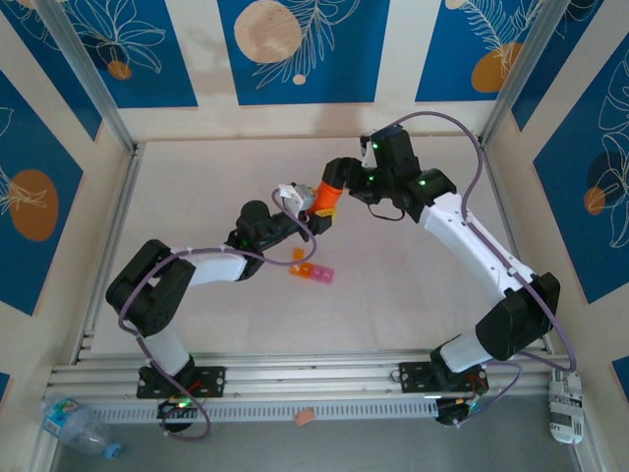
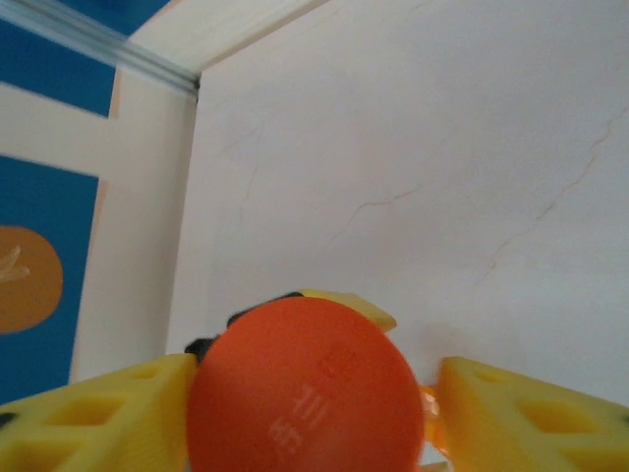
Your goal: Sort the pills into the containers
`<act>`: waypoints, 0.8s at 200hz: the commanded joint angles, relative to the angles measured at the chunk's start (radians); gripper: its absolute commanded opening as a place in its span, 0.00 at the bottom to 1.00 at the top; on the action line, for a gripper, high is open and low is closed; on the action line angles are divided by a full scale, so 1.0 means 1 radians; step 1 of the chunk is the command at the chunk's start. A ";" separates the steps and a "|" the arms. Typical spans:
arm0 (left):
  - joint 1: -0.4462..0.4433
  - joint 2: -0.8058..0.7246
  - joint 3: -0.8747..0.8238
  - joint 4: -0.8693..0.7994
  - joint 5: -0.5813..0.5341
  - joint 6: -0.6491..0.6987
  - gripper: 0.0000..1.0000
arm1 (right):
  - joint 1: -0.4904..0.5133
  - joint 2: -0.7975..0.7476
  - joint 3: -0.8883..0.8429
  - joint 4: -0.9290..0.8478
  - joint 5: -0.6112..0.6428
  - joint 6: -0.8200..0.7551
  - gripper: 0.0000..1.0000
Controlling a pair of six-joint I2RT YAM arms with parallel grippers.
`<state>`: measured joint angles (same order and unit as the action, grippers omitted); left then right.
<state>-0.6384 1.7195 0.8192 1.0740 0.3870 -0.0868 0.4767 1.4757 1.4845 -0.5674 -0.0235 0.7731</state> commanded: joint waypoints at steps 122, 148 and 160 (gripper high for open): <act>0.032 -0.015 0.020 0.154 0.189 -0.148 0.00 | -0.138 -0.058 0.047 -0.040 -0.385 -0.504 0.89; 0.033 -0.019 0.026 0.153 0.213 -0.172 0.00 | -0.131 -0.043 0.055 -0.042 -0.427 -0.509 0.86; 0.035 -0.019 0.027 0.155 0.218 -0.176 0.00 | -0.126 -0.038 0.057 -0.043 -0.431 -0.508 0.85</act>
<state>-0.6128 1.7199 0.8192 1.1664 0.5510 -0.2249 0.3408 1.4189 1.5085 -0.6140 -0.3862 0.3141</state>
